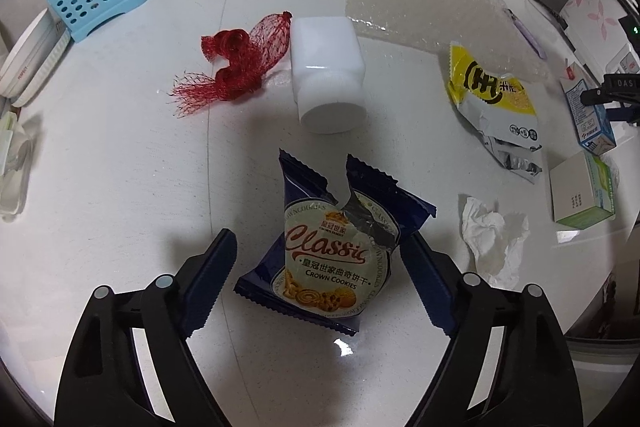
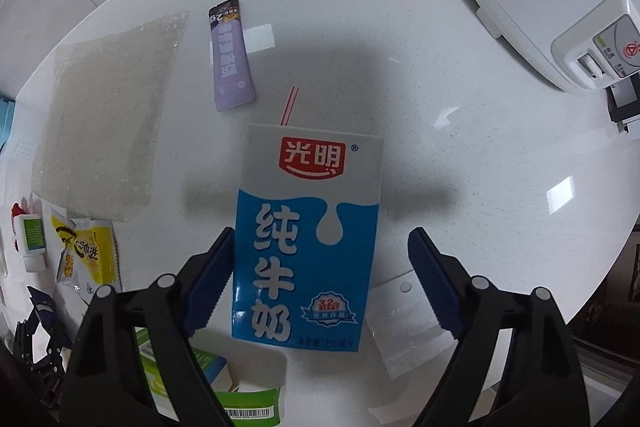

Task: Collect trash
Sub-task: 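Grasp the blue Classic cookie packet with the left gripper while the right grasps the milk carton, then lift both held items and carry them over the green wastebasket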

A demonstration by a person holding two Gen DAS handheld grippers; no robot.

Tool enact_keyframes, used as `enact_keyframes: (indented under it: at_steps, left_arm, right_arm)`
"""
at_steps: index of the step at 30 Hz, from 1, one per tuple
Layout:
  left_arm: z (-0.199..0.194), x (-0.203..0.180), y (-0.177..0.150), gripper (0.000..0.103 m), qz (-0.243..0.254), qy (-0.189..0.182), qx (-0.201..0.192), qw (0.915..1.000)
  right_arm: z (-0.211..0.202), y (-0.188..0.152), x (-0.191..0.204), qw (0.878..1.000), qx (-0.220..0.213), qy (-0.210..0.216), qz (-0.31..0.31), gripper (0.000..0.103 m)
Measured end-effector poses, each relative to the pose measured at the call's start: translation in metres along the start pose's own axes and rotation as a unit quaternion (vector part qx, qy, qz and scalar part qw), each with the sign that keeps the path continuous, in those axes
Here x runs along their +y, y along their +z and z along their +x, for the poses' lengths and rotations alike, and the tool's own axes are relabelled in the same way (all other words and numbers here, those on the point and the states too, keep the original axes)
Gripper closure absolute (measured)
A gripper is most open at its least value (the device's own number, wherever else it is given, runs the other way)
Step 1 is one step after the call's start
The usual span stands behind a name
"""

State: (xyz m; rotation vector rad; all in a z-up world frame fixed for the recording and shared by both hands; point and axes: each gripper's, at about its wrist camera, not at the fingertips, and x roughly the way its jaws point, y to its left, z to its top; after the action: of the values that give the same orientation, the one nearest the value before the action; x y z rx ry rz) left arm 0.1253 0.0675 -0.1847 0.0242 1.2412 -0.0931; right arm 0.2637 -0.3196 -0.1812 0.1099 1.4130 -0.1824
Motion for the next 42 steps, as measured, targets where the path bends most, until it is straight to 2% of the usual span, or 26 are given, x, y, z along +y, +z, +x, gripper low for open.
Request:
enact_keyframes:
  at_steps: [9,11,17,27,42]
  left_arm:
    - [0.005,-0.003,0.002,0.043,0.000,0.013,0.013,0.9998]
    - [0.004,-0.005,0.003,0.049,-0.004,0.013,0.015,0.9998]
    - [-0.001,-0.007,0.002,0.058,-0.016,0.007,0.021,0.9996]
    - [-0.022,-0.013,-0.007,0.059,-0.041,0.022,0.007,0.9989]
    - [-0.062,-0.034,-0.029,0.060,-0.103,0.051,-0.015,0.9933]
  right_arm:
    - [0.016,0.010,-0.007,1.000,0.019,0.011,0.012,0.042]
    - [0.018,0.010,-0.008,1.000,0.019,0.011,0.013,0.042]
    - [0.014,0.005,-0.013,1.000,0.016,0.020,0.018,0.043]
    - [-0.015,-0.021,-0.018,0.999,-0.011,0.034,0.002,0.043]
    - [-0.045,-0.044,-0.022,0.995,-0.040,0.063,-0.060,0.043]
